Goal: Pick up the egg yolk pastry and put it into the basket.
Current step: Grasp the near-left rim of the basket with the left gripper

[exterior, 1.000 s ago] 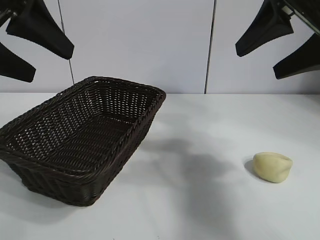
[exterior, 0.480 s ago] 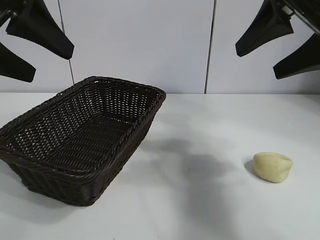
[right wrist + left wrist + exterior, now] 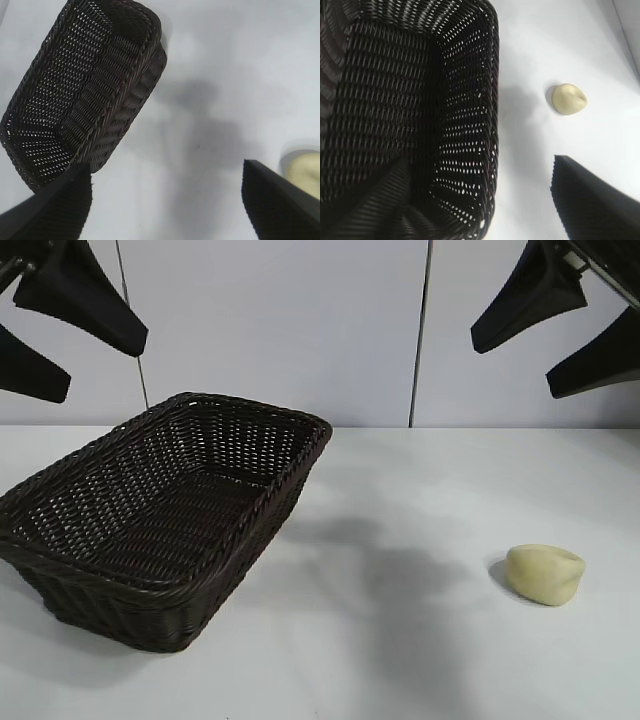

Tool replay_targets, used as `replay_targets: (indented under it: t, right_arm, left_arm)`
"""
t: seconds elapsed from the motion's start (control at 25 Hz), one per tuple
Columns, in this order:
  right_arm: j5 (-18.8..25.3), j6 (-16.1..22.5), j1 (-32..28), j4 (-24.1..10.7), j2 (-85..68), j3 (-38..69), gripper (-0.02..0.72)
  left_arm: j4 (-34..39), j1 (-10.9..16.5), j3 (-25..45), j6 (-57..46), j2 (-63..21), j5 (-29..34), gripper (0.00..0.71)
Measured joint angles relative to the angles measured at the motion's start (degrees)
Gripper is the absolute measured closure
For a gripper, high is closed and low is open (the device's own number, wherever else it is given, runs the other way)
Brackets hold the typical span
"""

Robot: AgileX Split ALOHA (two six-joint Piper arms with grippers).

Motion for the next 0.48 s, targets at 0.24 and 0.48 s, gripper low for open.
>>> replay_targets:
  t: [0.24, 0.48]
  right_arm:
    - [0.0, 0.05, 0.0, 0.0, 0.0, 0.0, 0.113]
    - [0.0, 0.05, 0.0, 0.0, 0.0, 0.0, 0.113]
  left_arm:
    - [6.04, 0.0, 0.0, -14.98, -4.19, 3.5, 0.142]
    - [14.99, 0.0, 0.0, -26.87, -8.01, 8.58, 0.142]
